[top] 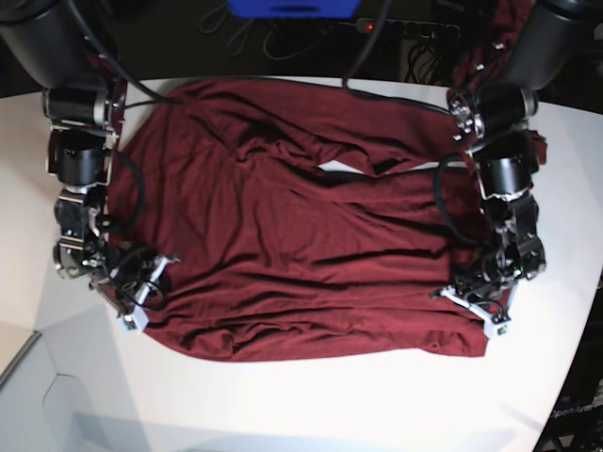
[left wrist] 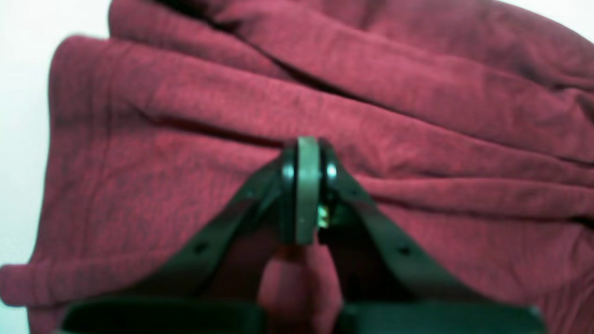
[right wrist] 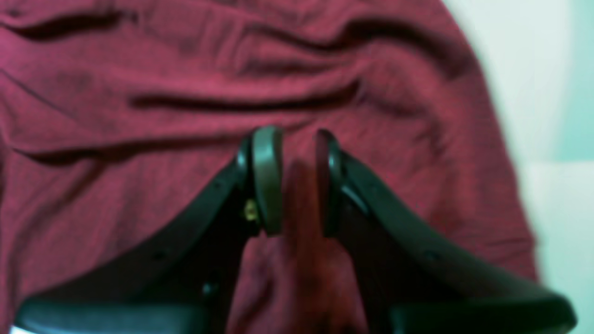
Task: Layout the t-shirt on the table in an organized manner, then fold the t-shirt properly
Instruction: 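Move both grippers to the shirt's hem and grasp it, then drag the hem with both grippers back toward the collar edge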
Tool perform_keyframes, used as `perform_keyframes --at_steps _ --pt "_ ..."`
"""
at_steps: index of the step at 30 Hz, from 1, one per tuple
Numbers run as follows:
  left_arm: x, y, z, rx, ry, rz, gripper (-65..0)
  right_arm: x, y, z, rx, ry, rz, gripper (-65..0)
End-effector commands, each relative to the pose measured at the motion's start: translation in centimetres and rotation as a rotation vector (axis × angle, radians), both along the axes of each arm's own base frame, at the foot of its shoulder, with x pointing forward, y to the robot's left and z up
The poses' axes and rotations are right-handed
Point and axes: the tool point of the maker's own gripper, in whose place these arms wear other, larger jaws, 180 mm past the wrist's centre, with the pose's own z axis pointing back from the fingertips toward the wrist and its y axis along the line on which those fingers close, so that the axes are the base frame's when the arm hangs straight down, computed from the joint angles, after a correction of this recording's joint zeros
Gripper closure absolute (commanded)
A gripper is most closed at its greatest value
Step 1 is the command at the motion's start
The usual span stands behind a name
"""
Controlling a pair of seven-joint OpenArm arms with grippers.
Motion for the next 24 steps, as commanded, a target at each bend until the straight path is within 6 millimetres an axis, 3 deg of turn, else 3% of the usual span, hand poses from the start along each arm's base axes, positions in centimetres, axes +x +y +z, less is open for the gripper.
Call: perform_keyframes --at_steps 1,8,10,12,15,20,24 --pt "1.9 0.4 2.5 0.000 -0.074 0.008 -0.5 2.0 -0.5 2.5 0.021 -0.086 -0.017 -13.6" --pt "1.4 0.3 0.1 -0.028 -0.066 0.034 -0.5 1.3 0.0 0.0 0.106 -0.080 -0.052 -13.7" --pt "0.8 1.2 -1.1 -0.028 -0.055 0.054 -0.5 0.9 -0.2 -0.9 0.134 -0.078 -0.072 -13.7" --pt "0.2 1.9 -2.3 -0.032 -0.050 0.093 -0.5 0.3 -1.2 -2.0 0.148 -0.075 -0.115 -13.7" --pt "0.6 3.7 -2.6 0.003 -0.087 0.207 -0.6 0.6 -3.2 -2.4 0.132 -0.132 -0.222 -13.9" --pt "2.4 5.6 -0.3 0.044 -0.166 0.293 -1.5 1.8 -7.3 -1.6 -0.031 -0.217 -0.351 -13.9" --pt "5.2 5.7 3.5 0.031 -0.249 0.301 -9.4 2.7 -9.4 -0.5 -0.169 -0.250 -0.397 -13.9"
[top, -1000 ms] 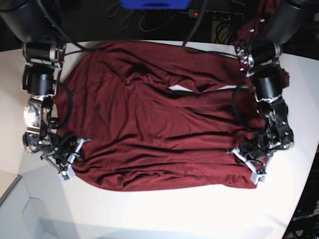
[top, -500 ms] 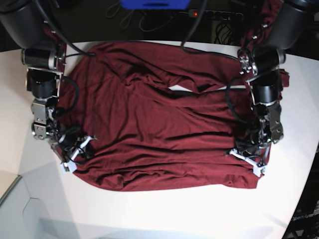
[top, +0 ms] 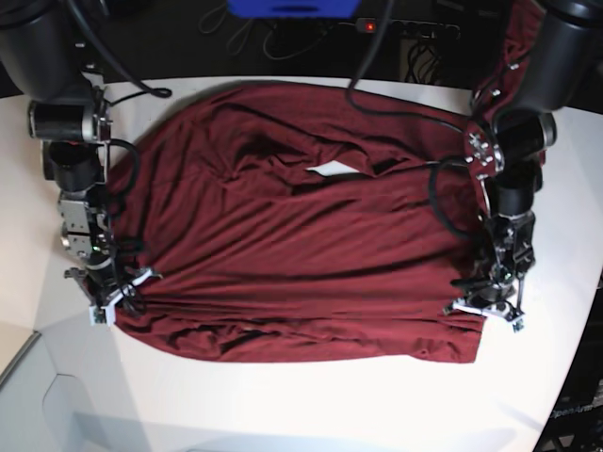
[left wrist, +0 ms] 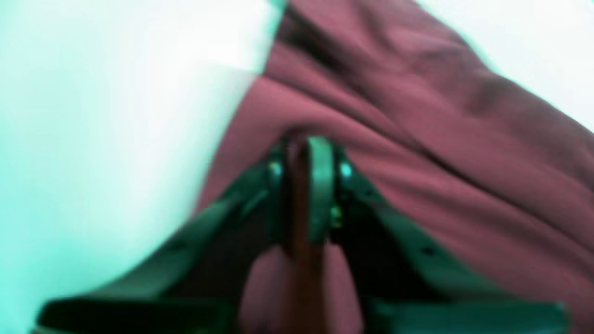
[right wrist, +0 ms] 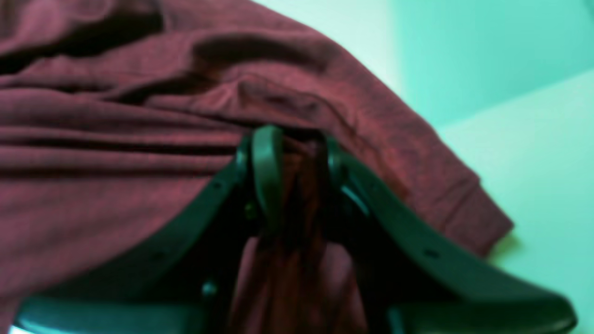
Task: Layout the t-shirt on the table in an organized manner, then fold the t-shirt properly
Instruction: 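Drag the hem with both grippers back toward the collar edge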
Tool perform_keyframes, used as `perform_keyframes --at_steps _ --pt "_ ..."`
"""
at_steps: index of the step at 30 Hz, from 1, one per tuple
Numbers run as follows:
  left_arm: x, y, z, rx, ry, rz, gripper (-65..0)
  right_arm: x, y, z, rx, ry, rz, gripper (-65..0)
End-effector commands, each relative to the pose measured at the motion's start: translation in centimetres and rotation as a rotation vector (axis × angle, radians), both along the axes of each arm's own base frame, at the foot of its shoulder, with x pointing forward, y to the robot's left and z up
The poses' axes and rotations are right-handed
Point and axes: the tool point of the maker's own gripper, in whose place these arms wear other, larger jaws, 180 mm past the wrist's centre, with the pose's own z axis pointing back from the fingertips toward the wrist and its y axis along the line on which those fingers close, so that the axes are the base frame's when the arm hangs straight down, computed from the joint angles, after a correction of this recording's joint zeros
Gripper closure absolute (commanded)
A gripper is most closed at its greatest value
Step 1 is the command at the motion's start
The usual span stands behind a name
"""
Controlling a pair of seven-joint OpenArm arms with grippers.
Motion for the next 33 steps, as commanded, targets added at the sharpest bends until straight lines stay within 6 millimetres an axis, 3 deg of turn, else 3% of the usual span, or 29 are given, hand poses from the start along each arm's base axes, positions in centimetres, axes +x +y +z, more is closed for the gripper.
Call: perform_keyframes --at_steps 1,4,9,11,13,17,23,28,33 --pt "3.4 1.2 5.2 0.024 -0.132 0.015 -11.6 0.7 -1.7 1.2 -0.044 0.007 -0.028 -13.9" --pt "5.0 1.0 7.7 0.019 -0.180 0.015 -14.2 1.9 -0.8 2.2 -0.038 -0.020 -0.015 -13.8" --pt "6.7 -0.3 10.3 0.010 -0.233 -0.005 -14.2 4.1 0.7 5.7 -0.034 -0.143 0.014 -13.8" --pt "6.4 -0.4 10.1 0.012 -0.208 -0.018 -14.2 4.8 1.5 7.0 -0.034 -0.181 0.029 -13.8" --pt "4.9 -0.2 8.5 0.009 -0.146 -0.028 -14.2 4.8 1.7 7.8 -0.043 -0.208 0.038 -13.7" --pt "1.6 1.1 8.3 0.077 -0.116 -0.035 -14.2 3.9 1.9 8.4 -0.062 -0.242 0.057 -13.7" --pt "-4.3 1.3 10.1 0.184 -0.089 -0.058 -14.2 1.8 2.6 8.7 -0.091 -0.211 0.081 -13.7" --pt "-10.5 -0.4 10.1 0.199 -0.007 -0.099 -14.2 -0.4 3.9 8.6 -0.105 -0.212 0.114 -13.7" --pt "-15.3 -0.8 6.6 0.186 0.097 -0.122 -14.2 -2.0 3.4 8.1 -0.105 -0.191 0.097 -13.7"
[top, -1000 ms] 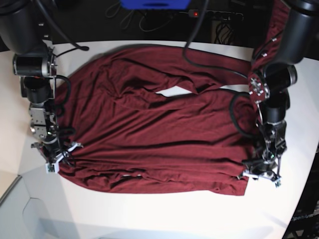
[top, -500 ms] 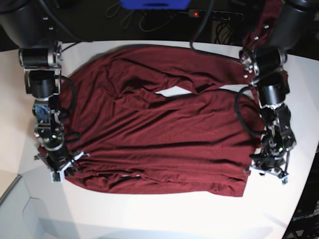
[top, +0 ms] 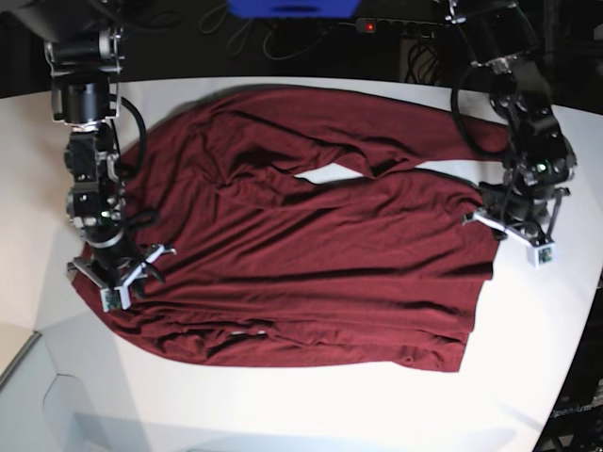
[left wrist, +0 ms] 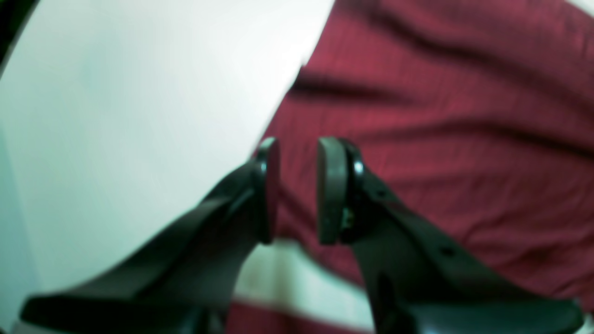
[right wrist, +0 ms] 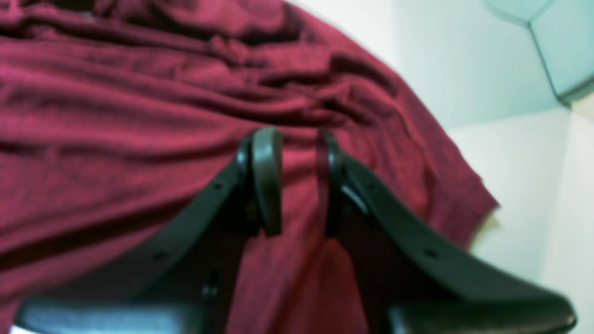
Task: Layout the t-shirt on the table in an organized manner, then fold the t-shirt properly
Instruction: 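Drag the hem with both grippers back toward the collar edge, then release the shirt and reposition both grippers at the collar edge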
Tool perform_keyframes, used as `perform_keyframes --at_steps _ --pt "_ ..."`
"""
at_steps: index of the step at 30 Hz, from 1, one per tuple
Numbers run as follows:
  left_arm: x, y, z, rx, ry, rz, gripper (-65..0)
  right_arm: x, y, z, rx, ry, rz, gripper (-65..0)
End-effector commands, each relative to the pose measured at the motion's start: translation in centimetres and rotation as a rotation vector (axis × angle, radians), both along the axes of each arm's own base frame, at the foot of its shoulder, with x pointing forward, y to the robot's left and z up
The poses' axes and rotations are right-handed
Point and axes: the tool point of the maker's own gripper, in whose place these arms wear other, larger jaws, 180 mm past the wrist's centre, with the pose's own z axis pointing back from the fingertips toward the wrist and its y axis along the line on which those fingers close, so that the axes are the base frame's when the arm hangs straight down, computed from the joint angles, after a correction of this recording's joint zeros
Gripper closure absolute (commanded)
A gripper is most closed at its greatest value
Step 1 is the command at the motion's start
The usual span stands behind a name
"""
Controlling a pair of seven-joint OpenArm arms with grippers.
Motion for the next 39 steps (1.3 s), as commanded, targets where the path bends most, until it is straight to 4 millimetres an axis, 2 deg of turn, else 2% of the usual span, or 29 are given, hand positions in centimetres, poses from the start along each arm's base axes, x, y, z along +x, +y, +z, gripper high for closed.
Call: perform_keyframes --at_steps 1,7,13,18,20,24,28,31,33,39 --pt "0.6 0.4 0.7 0.013 -0.043 0.003 -14.2 1.2 -1.0 3.0 -0.001 -0.093 -0.023 -13.7" --pt "-0.2 0.6 -3.2 -0.017 0.018 0.020 -14.2 -0.4 -1.6 2.6 0.031 -0.082 -0.072 -13.7" --pt "-0.7 1.9 -4.1 -0.004 0.055 0.027 -14.2 -3.1 -0.6 3.8 0.001 -0.080 -0.044 -13.7" --pt "-2.1 4.0 -4.4 0.043 0.088 0.032 -14.2 -7.4 1.0 3.8 -0.024 -0.015 -0.018 -13.7" --pt "-2.4 4.6 -4.2 0.058 0.091 0.036 -14.2 -9.2 2.4 3.7 -0.004 0.011 -0.012 -13.7" --pt "-2.9 4.7 -4.2 0.066 0.098 0.033 -14.2 -13.0 4.4 3.5 0.017 0.068 0.001 -13.7" --pt "-3.0 5.0 -4.0 0.075 0.097 0.032 -14.2 -15.7 5.3 1.9 0.038 0.148 -0.003 -13.7" --pt "-2.9 4.9 -4.1 0.073 0.097 0.031 -14.2 -16.8 6.2 -1.1 0.073 0.241 0.010 -13.7" --pt "-3.0 5.1 -4.1 0.077 0.098 0.031 -14.2 -17.5 6.1 -2.7 0.103 0.286 0.000 -13.7" --pt "-3.2 5.3 -4.3 0.079 0.110 0.034 -14.2 -18.8 4.6 -5.4 0.081 0.367 -0.015 -13.6"
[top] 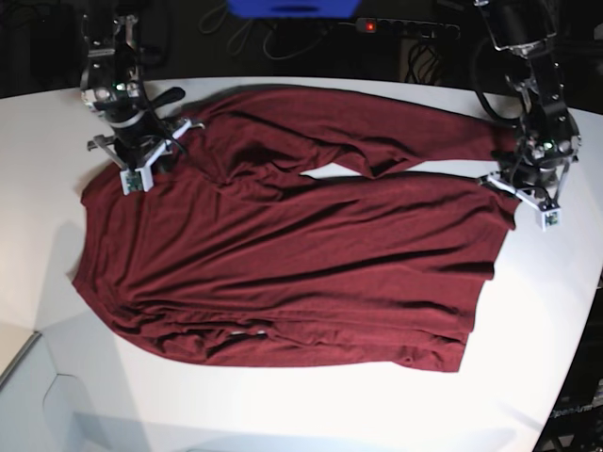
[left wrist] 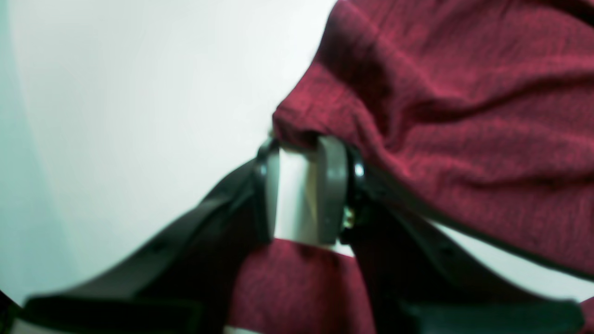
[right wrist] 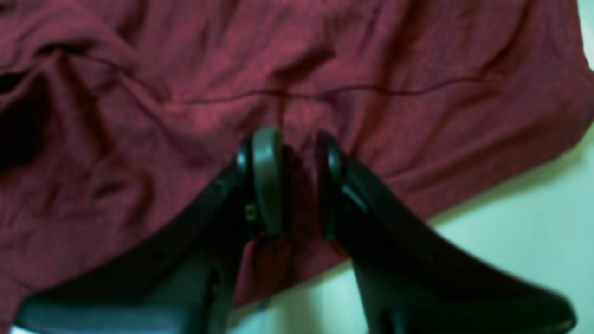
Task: Layout the t-shirt on the table in an organized manner, then fold the t-shirt properly
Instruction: 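Release the shirt and reposition both grippers at the collar edge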
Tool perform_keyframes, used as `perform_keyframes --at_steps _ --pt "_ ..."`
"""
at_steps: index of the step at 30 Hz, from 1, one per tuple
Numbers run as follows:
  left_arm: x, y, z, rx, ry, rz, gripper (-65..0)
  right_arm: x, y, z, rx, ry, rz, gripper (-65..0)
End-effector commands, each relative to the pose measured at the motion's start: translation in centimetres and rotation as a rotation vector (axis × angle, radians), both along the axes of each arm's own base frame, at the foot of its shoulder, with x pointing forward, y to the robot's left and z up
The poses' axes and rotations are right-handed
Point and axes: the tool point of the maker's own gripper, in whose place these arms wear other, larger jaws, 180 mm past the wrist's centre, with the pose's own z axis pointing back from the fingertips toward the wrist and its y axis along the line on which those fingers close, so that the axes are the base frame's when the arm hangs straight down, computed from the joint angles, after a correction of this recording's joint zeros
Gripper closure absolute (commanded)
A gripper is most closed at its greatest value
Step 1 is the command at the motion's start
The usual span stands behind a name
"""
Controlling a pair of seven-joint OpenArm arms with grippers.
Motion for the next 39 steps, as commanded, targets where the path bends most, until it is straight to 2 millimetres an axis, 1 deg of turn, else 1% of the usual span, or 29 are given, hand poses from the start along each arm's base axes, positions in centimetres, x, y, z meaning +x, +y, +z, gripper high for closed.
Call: perform_keyframes --at_steps 1,4,7,10,12,14,18,20,21,23,27,30,31,32,33,34,35,37,38,39 --pt "0.3 0.8 0.9 0.025 -0.023 0.003 -14.2 -0.3 -0.8 0.0 -0.026 0.011 -0.005 -13.6" --pt "-0.6 0.8 0.5 0.029 -0.008 0.001 -14.2 -1.7 -2.6 -0.3 -0.047 0.032 -0.044 -13.6" --pt "-1.7 0.8 -0.2 0.030 0.016 0.000 -14.2 -2.4 -3.6 0.0 -0.060 0.033 -0.067 -13.6" --pt "-2.8 1.2 -0.7 0.040 0.043 -0.002 -14.2 -2.9 -3.6 0.2 -0.063 0.033 -0.066 -13.6" --pt "-3.0 1.5 -0.7 0.046 0.048 -0.003 -14.2 -3.4 -3.5 0.2 -0.064 0.040 -0.062 -13.6" --pt "-3.0 1.4 -0.6 0.049 0.044 -0.005 -14.2 -3.3 -3.1 0.5 -0.059 0.030 -0.056 -13.6" --pt "-2.5 1.3 0.9 0.068 0.007 -0.018 -14.1 -3.0 -2.9 0.9 -0.057 0.015 -0.055 -13.6" --pt "-1.9 1.1 2.1 0.080 -0.027 -0.028 -14.1 -2.8 -2.9 1.0 -0.057 0.011 -0.055 -13.6" --pt "-1.4 0.9 2.7 0.085 -0.047 -0.032 -14.1 -2.2 -2.9 1.4 -0.056 -0.005 -0.055 -13.6" --pt "-0.8 0.7 3.9 0.095 -0.081 -0.040 -14.1 -1.1 -3.1 2.3 -0.057 -0.051 -0.058 -13.6" --pt "0.5 0.0 7.5 0.131 -0.173 -0.066 -14.2 0.0 -2.8 4.5 -0.062 -0.127 -0.047 -13.6" --pt "0.7 -1.0 9.5 0.140 -0.230 -0.077 -14.4 0.8 -3.1 6.9 -0.071 -0.193 -0.056 -14.0" --pt "0.3 -0.9 9.8 0.150 -0.231 -0.074 -14.5 1.0 -3.0 7.6 -0.070 -0.211 -0.059 -14.0" --pt "-0.3 -0.8 9.8 0.153 -0.216 -0.071 -15.5 1.2 -3.0 8.2 -0.071 -0.228 -0.063 -14.1" --pt "-0.9 -0.7 9.7 0.154 -0.198 -0.067 -18.5 1.3 -3.2 8.9 -0.077 -0.244 -0.068 -14.5" --pt "-1.4 -0.8 9.4 0.151 -0.170 -0.067 -22.8 1.4 -3.3 9.4 -0.081 -0.258 -0.071 -16.1" --pt "-1.9 -0.9 9.0 0.145 -0.140 -0.066 -28.5 1.3 -3.3 9.5 -0.084 -0.261 -0.071 -18.4" --pt "-3.6 -1.0 7.7 0.130 -0.069 -0.060 -39.3 0.5 -3.2 9.1 -0.083 -0.241 -0.069 -24.3" --pt "-4.6 -1.1 7.1 0.129 -0.039 -0.063 -42.8 0.2 -3.2 8.8 -0.082 -0.231 -0.069 -26.7" --pt "-5.5 -1.2 6.9 0.136 -0.022 -0.071 -46.5 -0.1 -3.2 8.6 -0.083 -0.223 -0.068 -29.0"
